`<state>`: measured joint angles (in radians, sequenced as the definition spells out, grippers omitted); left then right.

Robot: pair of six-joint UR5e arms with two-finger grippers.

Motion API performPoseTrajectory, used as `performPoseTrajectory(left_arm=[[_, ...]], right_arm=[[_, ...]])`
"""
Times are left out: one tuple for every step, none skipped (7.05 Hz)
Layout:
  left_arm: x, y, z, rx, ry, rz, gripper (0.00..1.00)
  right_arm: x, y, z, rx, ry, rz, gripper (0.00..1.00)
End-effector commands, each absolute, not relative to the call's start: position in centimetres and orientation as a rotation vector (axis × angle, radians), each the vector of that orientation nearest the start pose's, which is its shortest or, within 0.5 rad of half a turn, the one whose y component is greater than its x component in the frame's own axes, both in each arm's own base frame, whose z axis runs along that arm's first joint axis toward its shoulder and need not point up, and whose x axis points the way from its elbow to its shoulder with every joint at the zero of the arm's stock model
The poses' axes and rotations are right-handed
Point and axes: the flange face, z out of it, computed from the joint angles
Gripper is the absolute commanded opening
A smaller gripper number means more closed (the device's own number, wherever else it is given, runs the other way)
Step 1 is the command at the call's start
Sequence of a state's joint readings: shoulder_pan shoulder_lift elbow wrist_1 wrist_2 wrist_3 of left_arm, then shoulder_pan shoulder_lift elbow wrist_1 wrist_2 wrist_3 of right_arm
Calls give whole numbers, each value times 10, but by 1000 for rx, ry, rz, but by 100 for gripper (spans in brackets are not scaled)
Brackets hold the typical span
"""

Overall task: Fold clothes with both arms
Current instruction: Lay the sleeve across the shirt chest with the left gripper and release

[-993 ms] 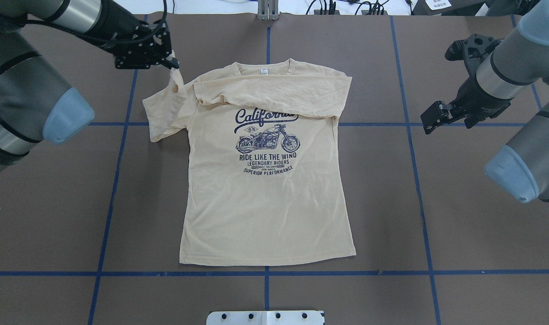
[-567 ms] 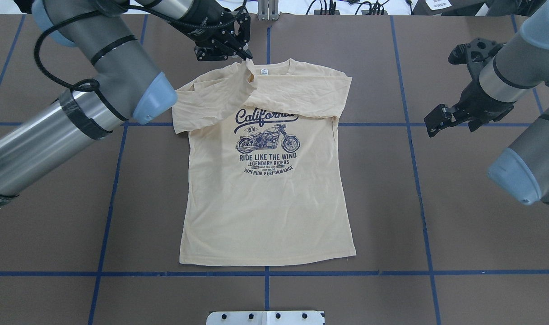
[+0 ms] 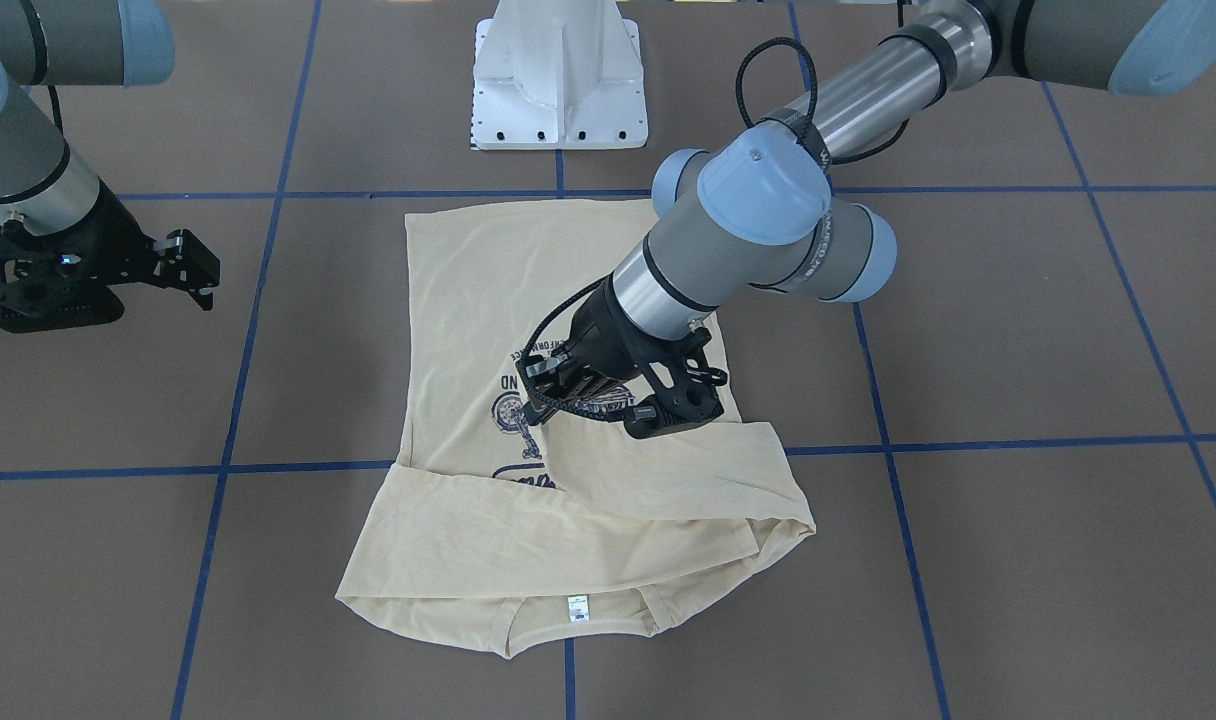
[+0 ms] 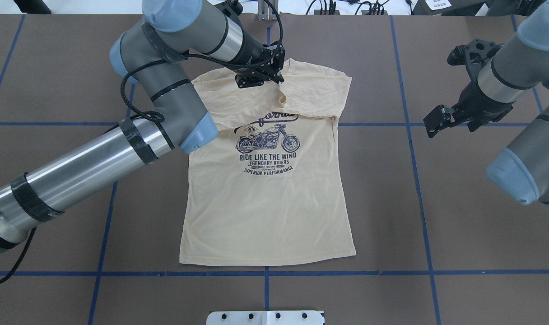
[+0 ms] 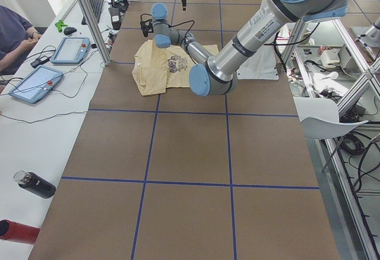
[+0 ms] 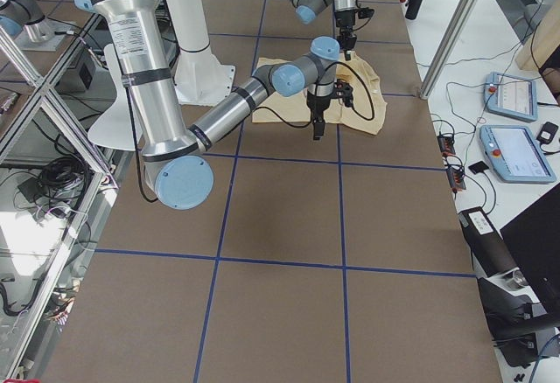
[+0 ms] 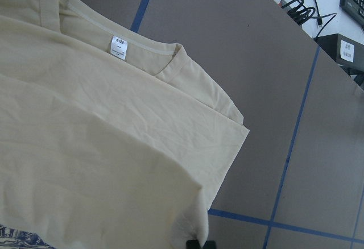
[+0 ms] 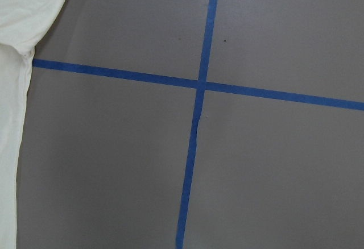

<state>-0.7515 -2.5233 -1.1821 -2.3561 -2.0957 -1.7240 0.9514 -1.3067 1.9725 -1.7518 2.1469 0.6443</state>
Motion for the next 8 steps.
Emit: performPoseTrajectory(left_arm=[[568, -586, 124, -2, 1398, -401, 0], [585, -579, 132, 19, 1400, -407, 0], [595, -575, 137, 35, 1406, -412, 0], [602, -576, 135, 36, 1408, -408, 0], [609, -579, 139, 51, 1401, -419, 0], [612, -580, 142, 69, 1409, -422, 0], [614, -578, 142, 68, 1409, -421, 0], [614, -577, 139, 70, 1415, -419, 7]], right_arm=[[-253, -491, 359, 45, -731, -115, 100], [-253, -491, 359, 45, -732, -114, 100], [-253, -491, 359, 44, -731, -114, 100], [-253, -491, 358, 45, -733, -112, 100], [-253, -491, 358, 43, -732, -108, 100], [-253, -491, 358, 42, -732, -107, 100], [-253, -491, 357, 43, -733, -106, 100], [-254, -492, 356, 45, -735, -105, 100]])
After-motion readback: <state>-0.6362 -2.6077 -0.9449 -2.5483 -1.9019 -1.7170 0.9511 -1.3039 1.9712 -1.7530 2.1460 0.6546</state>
